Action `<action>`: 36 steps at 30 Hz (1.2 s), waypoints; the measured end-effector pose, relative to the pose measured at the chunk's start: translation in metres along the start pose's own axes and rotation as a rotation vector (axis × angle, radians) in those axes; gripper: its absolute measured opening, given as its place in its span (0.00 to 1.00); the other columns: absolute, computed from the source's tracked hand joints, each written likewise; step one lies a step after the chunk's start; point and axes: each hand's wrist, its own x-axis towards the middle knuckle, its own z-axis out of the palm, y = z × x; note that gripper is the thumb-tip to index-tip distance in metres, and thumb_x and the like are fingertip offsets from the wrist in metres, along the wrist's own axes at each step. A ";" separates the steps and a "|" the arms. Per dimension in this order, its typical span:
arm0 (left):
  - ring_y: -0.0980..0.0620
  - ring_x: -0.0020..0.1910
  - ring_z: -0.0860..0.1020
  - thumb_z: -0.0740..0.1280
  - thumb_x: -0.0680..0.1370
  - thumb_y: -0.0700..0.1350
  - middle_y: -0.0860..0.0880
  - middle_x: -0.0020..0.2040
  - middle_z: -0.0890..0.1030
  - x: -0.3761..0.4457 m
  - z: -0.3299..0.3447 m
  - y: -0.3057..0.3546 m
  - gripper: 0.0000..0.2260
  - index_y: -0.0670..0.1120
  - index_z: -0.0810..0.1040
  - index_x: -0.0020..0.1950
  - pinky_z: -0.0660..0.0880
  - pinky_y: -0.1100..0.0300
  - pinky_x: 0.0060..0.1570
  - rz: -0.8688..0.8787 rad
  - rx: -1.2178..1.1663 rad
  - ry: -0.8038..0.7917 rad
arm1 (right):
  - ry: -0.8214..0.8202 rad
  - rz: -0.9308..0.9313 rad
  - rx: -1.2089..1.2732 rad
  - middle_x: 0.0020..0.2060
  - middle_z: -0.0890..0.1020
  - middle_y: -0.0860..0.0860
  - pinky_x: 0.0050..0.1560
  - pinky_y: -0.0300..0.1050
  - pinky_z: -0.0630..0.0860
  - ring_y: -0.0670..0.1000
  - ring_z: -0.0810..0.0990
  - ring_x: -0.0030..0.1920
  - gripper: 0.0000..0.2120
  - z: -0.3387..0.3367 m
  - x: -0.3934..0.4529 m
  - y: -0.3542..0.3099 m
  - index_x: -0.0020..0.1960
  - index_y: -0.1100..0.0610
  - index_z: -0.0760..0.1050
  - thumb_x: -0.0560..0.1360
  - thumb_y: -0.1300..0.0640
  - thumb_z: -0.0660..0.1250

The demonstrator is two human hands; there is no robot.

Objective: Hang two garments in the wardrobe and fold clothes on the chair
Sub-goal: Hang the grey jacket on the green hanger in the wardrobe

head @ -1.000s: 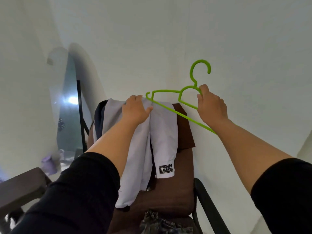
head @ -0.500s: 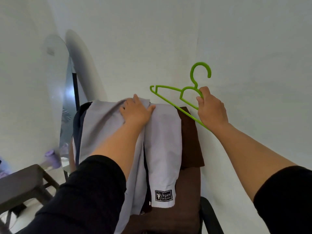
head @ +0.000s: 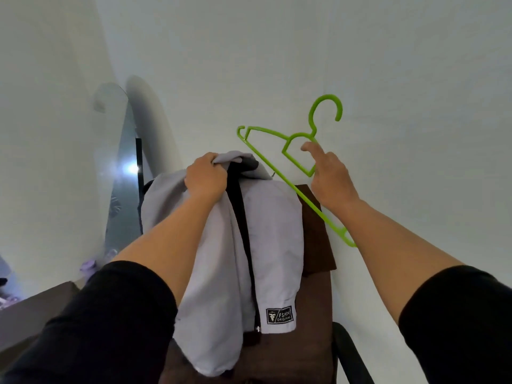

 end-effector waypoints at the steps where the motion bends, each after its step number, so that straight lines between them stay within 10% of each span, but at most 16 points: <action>1: 0.41 0.55 0.76 0.56 0.75 0.38 0.44 0.54 0.81 -0.002 -0.014 0.003 0.16 0.46 0.79 0.57 0.71 0.54 0.53 0.012 -0.044 0.025 | -0.021 -0.009 -0.006 0.44 0.68 0.57 0.45 0.50 0.72 0.59 0.72 0.41 0.28 -0.005 -0.003 -0.010 0.67 0.48 0.67 0.72 0.71 0.51; 7: 0.51 0.48 0.76 0.54 0.74 0.33 0.49 0.48 0.80 -0.025 -0.117 0.018 0.19 0.47 0.79 0.55 0.71 0.62 0.49 0.115 -0.276 0.087 | -0.097 -0.017 0.027 0.49 0.61 0.52 0.50 0.41 0.69 0.56 0.72 0.45 0.20 -0.035 -0.030 -0.077 0.68 0.50 0.70 0.78 0.61 0.60; 13: 0.53 0.49 0.77 0.54 0.73 0.32 0.49 0.48 0.81 -0.046 -0.217 0.036 0.19 0.45 0.80 0.54 0.72 0.68 0.47 0.196 -0.498 0.088 | -0.120 0.054 0.186 0.44 0.62 0.41 0.45 0.23 0.63 0.44 0.72 0.47 0.37 -0.054 -0.060 -0.151 0.71 0.57 0.64 0.67 0.49 0.76; 15: 0.54 0.48 0.78 0.54 0.74 0.33 0.50 0.48 0.81 -0.056 -0.248 0.045 0.19 0.45 0.80 0.54 0.74 0.67 0.48 0.216 -0.555 0.070 | -0.103 0.033 0.269 0.41 0.62 0.39 0.37 0.18 0.63 0.40 0.68 0.40 0.34 -0.054 -0.071 -0.174 0.70 0.59 0.64 0.69 0.52 0.75; 19: 0.58 0.45 0.78 0.56 0.76 0.35 0.54 0.45 0.81 -0.078 -0.295 0.052 0.16 0.49 0.81 0.52 0.74 0.70 0.45 0.243 -0.631 0.061 | -0.048 -0.019 0.178 0.47 0.63 0.51 0.46 0.38 0.71 0.53 0.72 0.46 0.23 -0.054 -0.090 -0.206 0.64 0.58 0.70 0.73 0.49 0.70; 24: 0.51 0.45 0.74 0.57 0.78 0.37 0.48 0.43 0.77 -0.098 -0.331 0.019 0.11 0.44 0.79 0.51 0.67 0.66 0.39 0.121 -0.309 0.112 | 0.073 0.089 0.280 0.36 0.63 0.44 0.29 0.25 0.65 0.42 0.67 0.35 0.14 -0.074 -0.095 -0.225 0.57 0.65 0.72 0.75 0.58 0.62; 32: 0.49 0.62 0.74 0.70 0.72 0.57 0.49 0.63 0.76 -0.146 -0.316 -0.001 0.26 0.50 0.71 0.67 0.69 0.55 0.63 0.239 0.147 -0.697 | -0.103 -0.097 -0.017 0.44 0.67 0.56 0.39 0.41 0.61 0.55 0.69 0.43 0.11 -0.131 -0.107 -0.277 0.42 0.65 0.78 0.77 0.59 0.61; 36: 0.49 0.49 0.73 0.64 0.77 0.57 0.48 0.50 0.77 -0.166 -0.286 0.027 0.13 0.47 0.75 0.52 0.68 0.60 0.47 0.297 -0.018 -0.583 | -0.139 -0.137 0.004 0.31 0.66 0.52 0.29 0.39 0.59 0.53 0.68 0.37 0.10 -0.133 -0.119 -0.285 0.36 0.63 0.76 0.74 0.61 0.62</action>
